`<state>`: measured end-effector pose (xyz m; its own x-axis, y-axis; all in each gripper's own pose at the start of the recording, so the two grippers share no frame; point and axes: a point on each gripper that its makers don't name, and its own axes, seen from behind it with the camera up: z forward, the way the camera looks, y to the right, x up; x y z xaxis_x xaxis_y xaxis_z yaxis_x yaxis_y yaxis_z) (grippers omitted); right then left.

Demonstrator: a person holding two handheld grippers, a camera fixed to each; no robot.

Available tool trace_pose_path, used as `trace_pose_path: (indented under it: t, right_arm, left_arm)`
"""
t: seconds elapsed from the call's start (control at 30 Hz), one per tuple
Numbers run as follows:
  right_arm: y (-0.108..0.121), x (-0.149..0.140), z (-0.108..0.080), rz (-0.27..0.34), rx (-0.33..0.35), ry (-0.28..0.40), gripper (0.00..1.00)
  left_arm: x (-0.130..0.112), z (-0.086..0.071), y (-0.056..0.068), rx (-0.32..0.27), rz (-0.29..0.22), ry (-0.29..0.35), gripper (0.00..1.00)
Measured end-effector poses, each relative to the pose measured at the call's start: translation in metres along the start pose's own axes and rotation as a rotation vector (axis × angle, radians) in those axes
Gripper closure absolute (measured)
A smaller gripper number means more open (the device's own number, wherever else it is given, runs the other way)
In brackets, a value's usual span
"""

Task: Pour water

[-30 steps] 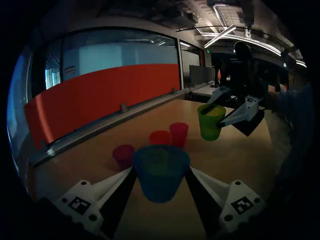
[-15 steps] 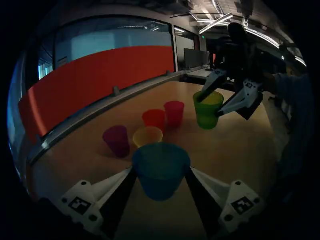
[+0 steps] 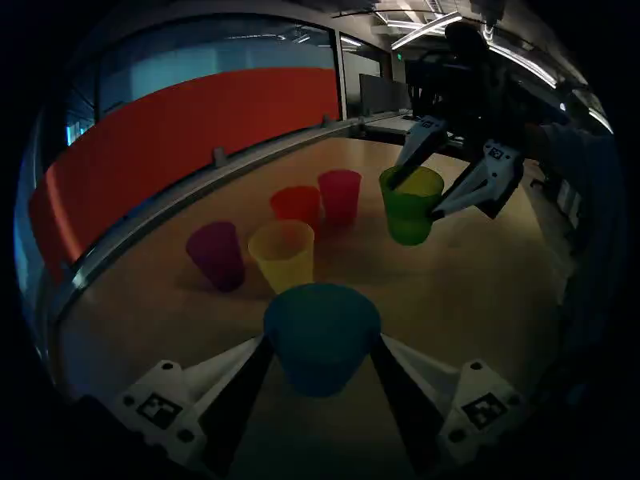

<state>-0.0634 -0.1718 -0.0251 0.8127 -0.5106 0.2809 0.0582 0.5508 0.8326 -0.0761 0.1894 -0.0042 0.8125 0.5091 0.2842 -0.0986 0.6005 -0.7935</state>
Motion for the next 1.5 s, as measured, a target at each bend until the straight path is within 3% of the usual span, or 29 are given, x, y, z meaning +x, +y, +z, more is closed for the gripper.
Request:
trace_pose_path:
  t: [0.5,0.97,1.5]
  right_arm:
    - [0.000,-0.022,0.013,0.015,-0.001,-0.043,0.10]
    - [0.001,-0.043,0.023,0.026,-0.011,-0.071,0.10]
    - [0.000,-0.049,0.022,0.033,-0.028,-0.065,0.08]
  left_arm:
    - [-0.015,0.010,0.003,-0.025,-0.022,-0.026,0.15]
    - [-0.025,0.010,0.001,-0.027,-0.045,-0.037,0.15]
    - [-0.031,0.009,0.000,-0.019,-0.052,-0.045,0.15]
